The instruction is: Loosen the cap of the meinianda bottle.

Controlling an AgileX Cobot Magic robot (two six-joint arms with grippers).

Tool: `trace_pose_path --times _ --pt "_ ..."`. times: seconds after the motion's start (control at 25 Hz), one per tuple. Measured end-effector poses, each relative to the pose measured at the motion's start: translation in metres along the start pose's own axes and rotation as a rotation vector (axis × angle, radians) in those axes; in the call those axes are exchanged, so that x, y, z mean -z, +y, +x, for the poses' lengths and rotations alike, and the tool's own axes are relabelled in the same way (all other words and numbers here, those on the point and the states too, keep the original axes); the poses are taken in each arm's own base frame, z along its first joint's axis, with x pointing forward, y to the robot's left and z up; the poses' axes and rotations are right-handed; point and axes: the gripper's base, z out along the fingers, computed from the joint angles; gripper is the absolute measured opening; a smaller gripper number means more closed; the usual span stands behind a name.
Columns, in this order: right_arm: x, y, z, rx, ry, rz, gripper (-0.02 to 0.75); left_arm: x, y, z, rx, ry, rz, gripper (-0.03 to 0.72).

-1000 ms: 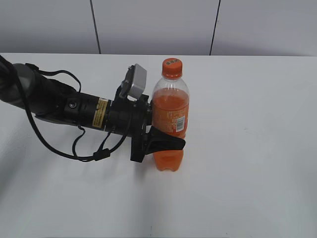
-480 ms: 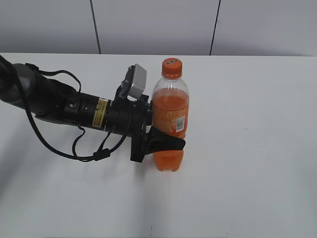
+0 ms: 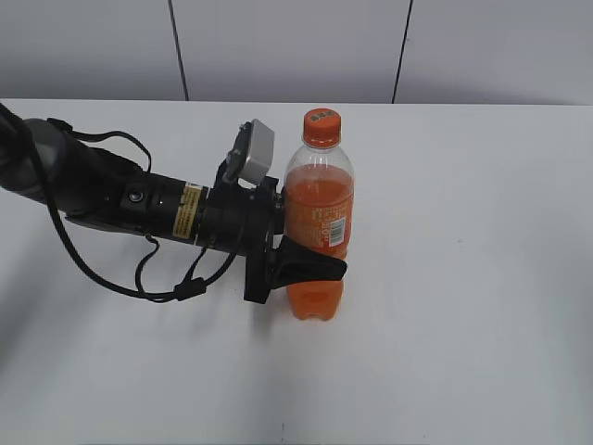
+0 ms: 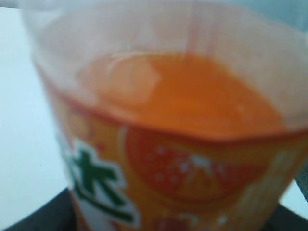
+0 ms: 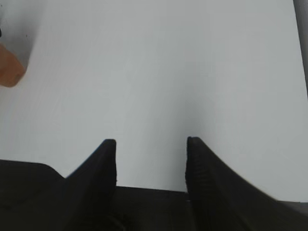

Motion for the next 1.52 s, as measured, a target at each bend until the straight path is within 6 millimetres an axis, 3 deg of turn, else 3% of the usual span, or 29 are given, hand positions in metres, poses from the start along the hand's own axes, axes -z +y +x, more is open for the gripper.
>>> trace_pose_path --times 0.2,0.48,0.88,1.08,1.28,1.4,1.52 --pt "-0.014 -0.007 -0.053 -0.062 0.131 -0.017 0.356 0.000 0.000 0.000 0.000 0.000 0.000 0.415" --pt "-0.050 -0.019 -0.121 -0.198 0.203 -0.014 0.356 0.000 0.000 0.000 0.000 -0.001 0.001 0.415" --pt "-0.121 -0.028 -0.199 -0.268 0.251 -0.076 0.356 0.000 0.000 0.000 0.000 -0.002 0.001 0.415" --pt "-0.151 -0.030 -0.219 -0.292 0.265 -0.098 0.356 0.000 0.000 0.001 0.000 0.005 -0.005 0.415" --pt "-0.156 -0.027 -0.227 -0.351 0.255 -0.130 0.356 0.000 0.001 0.000 0.002 0.006 -0.014 0.415" --pt "-0.155 -0.017 -0.228 -0.373 0.260 -0.160 0.356 0.000 0.001 0.000 0.003 0.006 -0.015 0.415" --pt "-0.155 0.007 -0.230 -0.379 0.276 -0.225 0.356 0.000 0.002 0.000 0.004 0.005 -0.016 0.415"
